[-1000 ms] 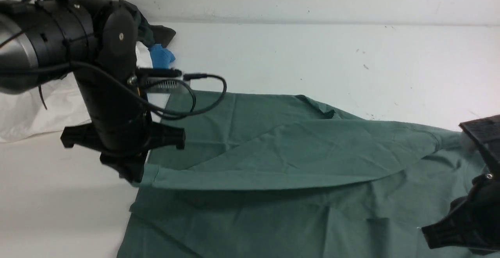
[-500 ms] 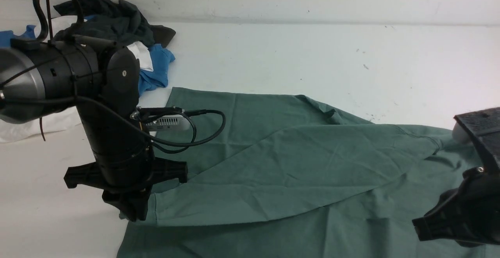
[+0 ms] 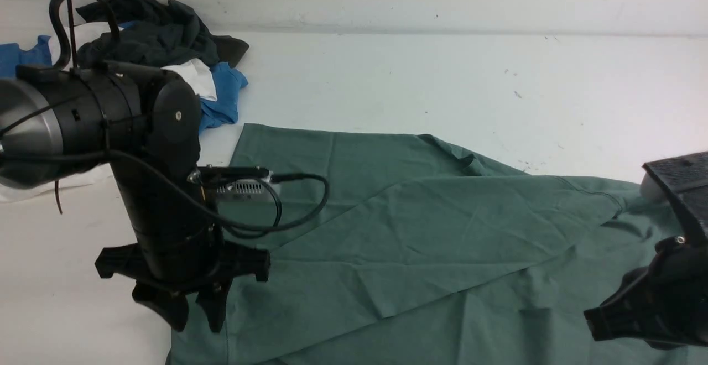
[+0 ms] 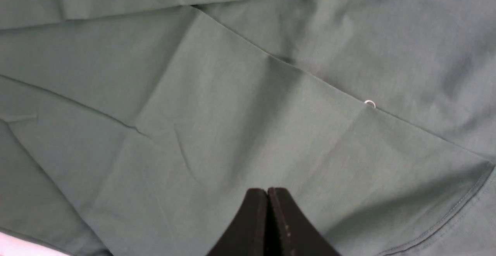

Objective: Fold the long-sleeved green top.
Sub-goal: Use both arms simultaneously to clamp the lower edge of the clothing fabric

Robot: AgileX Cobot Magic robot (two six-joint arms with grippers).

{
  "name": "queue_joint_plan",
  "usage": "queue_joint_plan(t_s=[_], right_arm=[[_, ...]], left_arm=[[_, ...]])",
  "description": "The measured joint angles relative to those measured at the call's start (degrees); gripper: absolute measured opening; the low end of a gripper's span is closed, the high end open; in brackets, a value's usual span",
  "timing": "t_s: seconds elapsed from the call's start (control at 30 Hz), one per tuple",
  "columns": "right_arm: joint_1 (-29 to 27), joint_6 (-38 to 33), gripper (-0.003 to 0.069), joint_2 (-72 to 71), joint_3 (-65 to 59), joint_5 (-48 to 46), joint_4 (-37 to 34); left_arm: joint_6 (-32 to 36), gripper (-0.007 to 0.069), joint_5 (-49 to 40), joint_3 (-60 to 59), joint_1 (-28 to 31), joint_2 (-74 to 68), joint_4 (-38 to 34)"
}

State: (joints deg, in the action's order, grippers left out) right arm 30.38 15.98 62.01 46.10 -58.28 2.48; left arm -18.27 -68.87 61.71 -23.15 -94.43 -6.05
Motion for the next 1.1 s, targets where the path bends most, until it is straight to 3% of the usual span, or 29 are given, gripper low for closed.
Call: queue_joint_plan(t_s=[0.1, 0.23, 0.33, 0.47, 0.83, 1.03, 1.1], right_arm=[[0.0, -0.33, -0.0014, 0.0, 0.0, 0.0, 0.0], [0.0, -0.77, -0.0014, 0.0, 0.0, -0.06, 0.0], [0.0, -0.92, -0.0014, 0.0, 0.0, -0.35, 0.0], [0.0, -1.89, -0.0014, 0.0, 0.0, -0.46, -0.06], [0.0, -2.88, -0.0014, 0.0, 0.0, -0.46, -2.11], [0.0, -4.75, -0.0014, 0.0, 0.0, -1.08, -4.1], [0.0, -6.07, -0.0014, 0.0, 0.0, -1.58, -5.34]], left_arm=[[-0.41, 0.0255, 0.0, -4.28, -2.44, 2.17, 0.12], [-4.34, 0.0132, 2.57, -13.71, -6.82, 8.73, 0.23], [-5.87, 0.0034, 4.83, -18.52, -6.97, 13.27, 0.63], [-8.42, -0.0004, 6.79, -24.11, -5.3, 17.76, 1.13], [-10.71, 0.0021, 14.78, -29.3, -3.97, 19.33, 2.7], [-10.89, 0.0149, 19.82, -31.44, -3.86, 18.5, 3.42], [-10.89, 0.0223, 20.05, -32.06, -3.86, 17.76, 3.81]])
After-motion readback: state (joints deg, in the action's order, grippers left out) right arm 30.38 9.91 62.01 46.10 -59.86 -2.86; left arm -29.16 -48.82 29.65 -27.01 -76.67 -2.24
